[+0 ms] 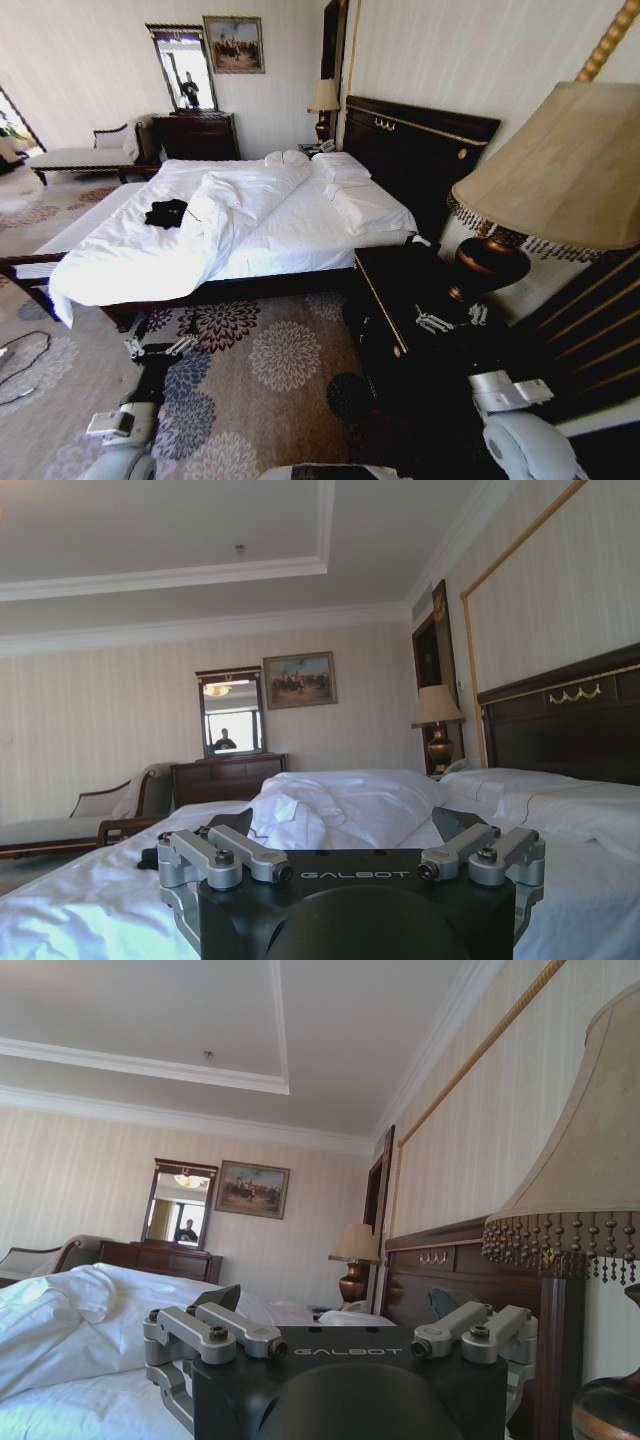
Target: Fold the clothes on the bed.
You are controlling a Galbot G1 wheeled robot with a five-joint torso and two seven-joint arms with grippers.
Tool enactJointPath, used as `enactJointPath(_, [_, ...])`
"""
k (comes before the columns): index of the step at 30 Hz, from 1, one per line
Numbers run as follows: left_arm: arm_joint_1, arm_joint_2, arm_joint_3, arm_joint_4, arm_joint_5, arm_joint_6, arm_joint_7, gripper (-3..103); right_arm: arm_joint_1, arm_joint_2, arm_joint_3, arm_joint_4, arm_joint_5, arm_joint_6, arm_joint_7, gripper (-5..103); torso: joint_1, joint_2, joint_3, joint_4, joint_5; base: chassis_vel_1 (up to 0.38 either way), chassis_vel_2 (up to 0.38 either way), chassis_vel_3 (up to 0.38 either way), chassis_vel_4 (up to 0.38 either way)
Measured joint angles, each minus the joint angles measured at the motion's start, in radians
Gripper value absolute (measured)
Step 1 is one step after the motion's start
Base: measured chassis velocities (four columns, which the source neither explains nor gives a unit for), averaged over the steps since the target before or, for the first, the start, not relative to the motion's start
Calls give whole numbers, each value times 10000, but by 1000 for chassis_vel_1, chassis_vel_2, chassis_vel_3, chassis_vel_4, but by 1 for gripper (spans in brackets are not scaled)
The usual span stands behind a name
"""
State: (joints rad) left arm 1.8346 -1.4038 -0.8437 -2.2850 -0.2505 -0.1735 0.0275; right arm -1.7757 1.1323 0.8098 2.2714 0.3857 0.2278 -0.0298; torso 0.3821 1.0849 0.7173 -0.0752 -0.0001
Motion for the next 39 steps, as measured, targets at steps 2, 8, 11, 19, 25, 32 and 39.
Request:
enactJointPath(2, [0,-3,0,0,0,0,0,100,-16,44,1,0,-16,30,-10,100,-1,0,0,0,0,0,0,0,0])
enactJointPath(8, [17,-6,4,-58,-11,0,33,100,-78,261,13,40,-139,74,-19,100,-1,0,0,0,0,0,0,0,0])
enactJointPath(11, [44,13,0,-99,-35,-1,45,100,-109,315,39,51,-196,89,-24,100,0,0,0,0,0,0,0,0,0])
enactJointPath(19, [86,-4,0,-147,-35,-44,90,100,-156,453,57,50,-254,164,-40,100,6,15,6,0,0,0,0,0,0])
enactJointPath(25, [119,-51,13,-168,-21,-83,123,100,-172,454,64,50,-270,197,-46,100,53,104,47,0,0,0,0,0,0])
enactJointPath(32, [131,-108,45,-209,3,-94,141,100,-180,446,64,50,-279,206,-48,100,92,197,104,0,0,0,0,0,0])
enactJointPath(39, [133,-134,52,-188,46,-125,169,100,-189,424,64,50,-281,227,-48,100,150,332,182,0,0,0,0,0,0])
